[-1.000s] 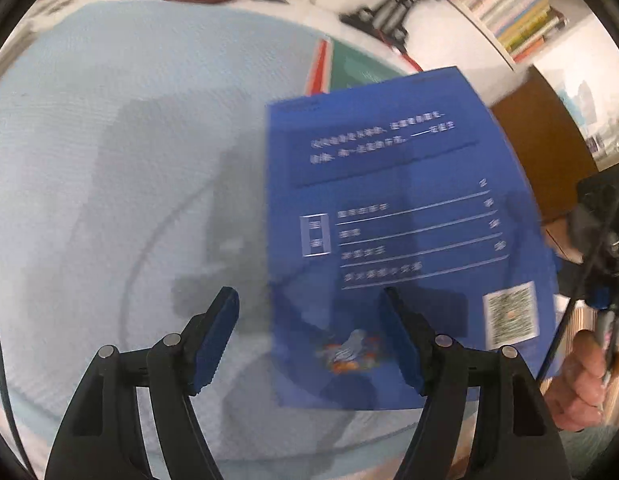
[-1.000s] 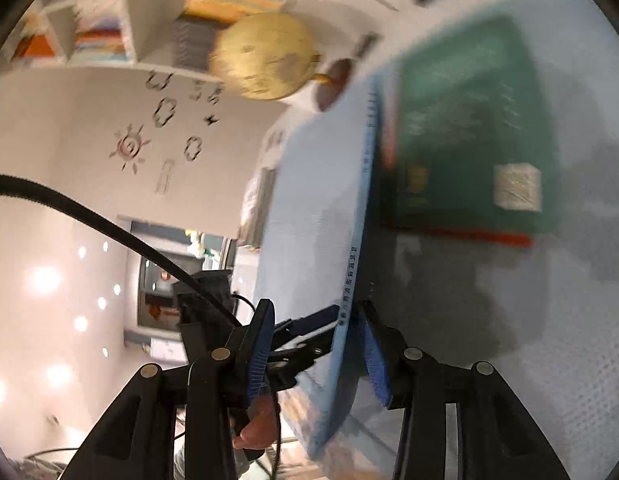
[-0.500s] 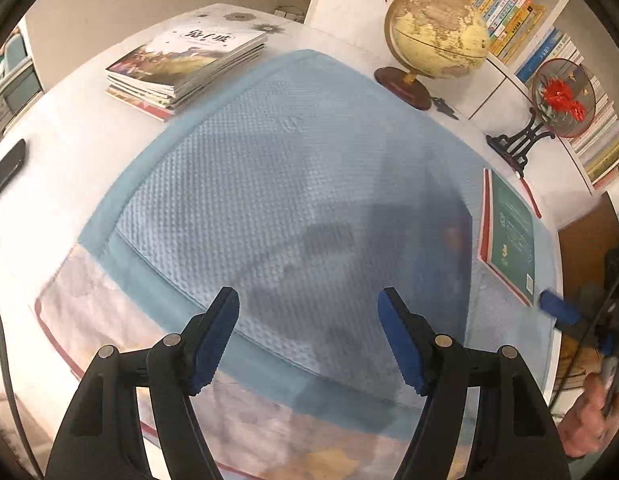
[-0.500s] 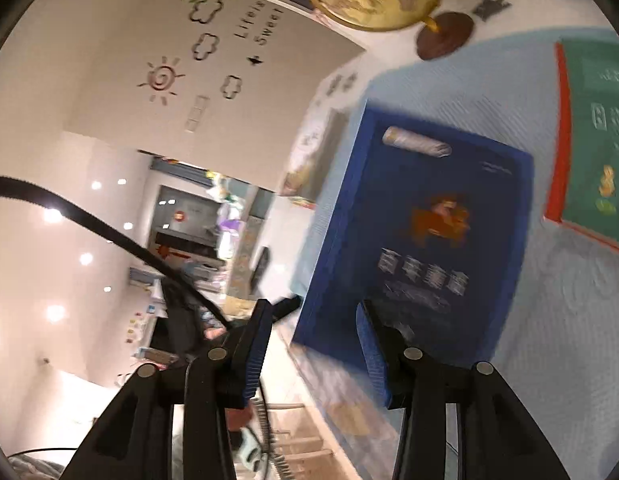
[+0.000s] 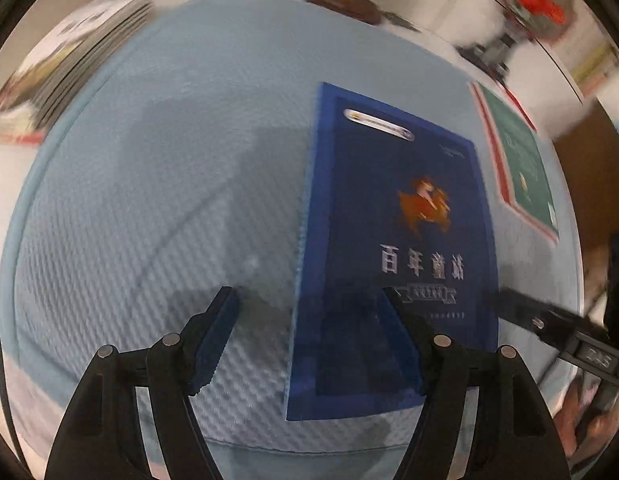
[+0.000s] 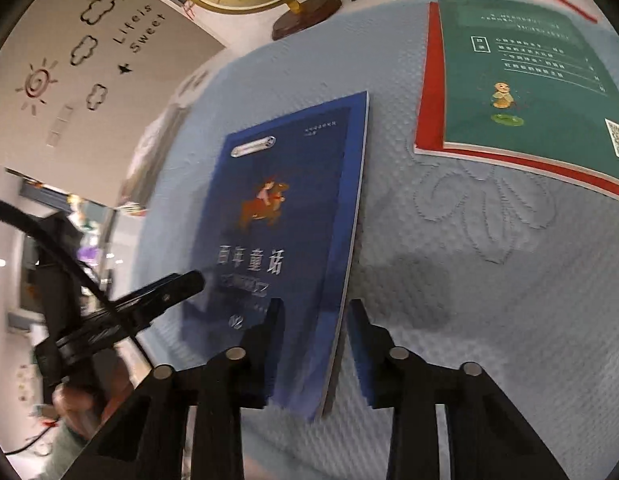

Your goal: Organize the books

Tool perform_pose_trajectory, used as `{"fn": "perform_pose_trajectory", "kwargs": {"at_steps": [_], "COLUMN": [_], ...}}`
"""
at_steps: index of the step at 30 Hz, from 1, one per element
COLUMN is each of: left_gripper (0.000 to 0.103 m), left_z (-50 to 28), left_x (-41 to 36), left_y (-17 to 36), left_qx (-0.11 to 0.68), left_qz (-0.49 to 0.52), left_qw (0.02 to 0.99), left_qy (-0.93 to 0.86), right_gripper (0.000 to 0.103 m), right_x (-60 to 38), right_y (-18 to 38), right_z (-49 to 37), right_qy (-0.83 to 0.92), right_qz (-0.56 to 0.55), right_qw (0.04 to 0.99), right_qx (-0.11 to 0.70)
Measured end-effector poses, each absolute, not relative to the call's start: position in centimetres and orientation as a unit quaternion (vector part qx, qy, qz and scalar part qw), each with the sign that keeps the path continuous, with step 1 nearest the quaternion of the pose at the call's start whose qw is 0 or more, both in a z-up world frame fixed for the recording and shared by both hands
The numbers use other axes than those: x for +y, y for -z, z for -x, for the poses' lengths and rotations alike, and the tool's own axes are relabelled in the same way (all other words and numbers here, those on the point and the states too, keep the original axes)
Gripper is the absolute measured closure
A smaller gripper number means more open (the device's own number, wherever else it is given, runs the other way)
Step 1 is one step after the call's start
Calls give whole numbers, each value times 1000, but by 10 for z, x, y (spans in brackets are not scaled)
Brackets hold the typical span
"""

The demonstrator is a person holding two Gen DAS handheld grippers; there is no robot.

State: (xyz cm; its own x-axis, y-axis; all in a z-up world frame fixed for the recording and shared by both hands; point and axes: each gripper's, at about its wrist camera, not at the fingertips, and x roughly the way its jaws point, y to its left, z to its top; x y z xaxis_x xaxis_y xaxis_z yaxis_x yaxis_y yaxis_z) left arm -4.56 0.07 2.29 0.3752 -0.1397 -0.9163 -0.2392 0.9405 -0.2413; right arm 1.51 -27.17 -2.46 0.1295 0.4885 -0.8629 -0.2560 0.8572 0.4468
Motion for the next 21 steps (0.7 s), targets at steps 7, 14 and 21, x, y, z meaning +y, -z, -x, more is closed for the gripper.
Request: {"fn": "perform_pose_trajectory", "kwargs": {"at_steps": [7, 14, 21], "left_gripper": [39, 54, 54], "left_z": [64, 96, 103], "left_x": [-10, -6, -8], "left_y": [-22, -20, -25], "left_qx": [558, 561, 554], "left_qz": [148, 160, 171], "left_qw": [816, 810, 811], "left_qy": [23, 59, 83], "right_gripper": [73, 73, 71], "right_x": [-245, -280, -282], "right_y": [22, 19, 19], "right_z": [8, 42, 53], "right_qy": [-232, -218, -203], "right_qz": [-52, -95, -113], "right_qw": [765, 747, 769], "right_qx": [598, 620, 596]}}
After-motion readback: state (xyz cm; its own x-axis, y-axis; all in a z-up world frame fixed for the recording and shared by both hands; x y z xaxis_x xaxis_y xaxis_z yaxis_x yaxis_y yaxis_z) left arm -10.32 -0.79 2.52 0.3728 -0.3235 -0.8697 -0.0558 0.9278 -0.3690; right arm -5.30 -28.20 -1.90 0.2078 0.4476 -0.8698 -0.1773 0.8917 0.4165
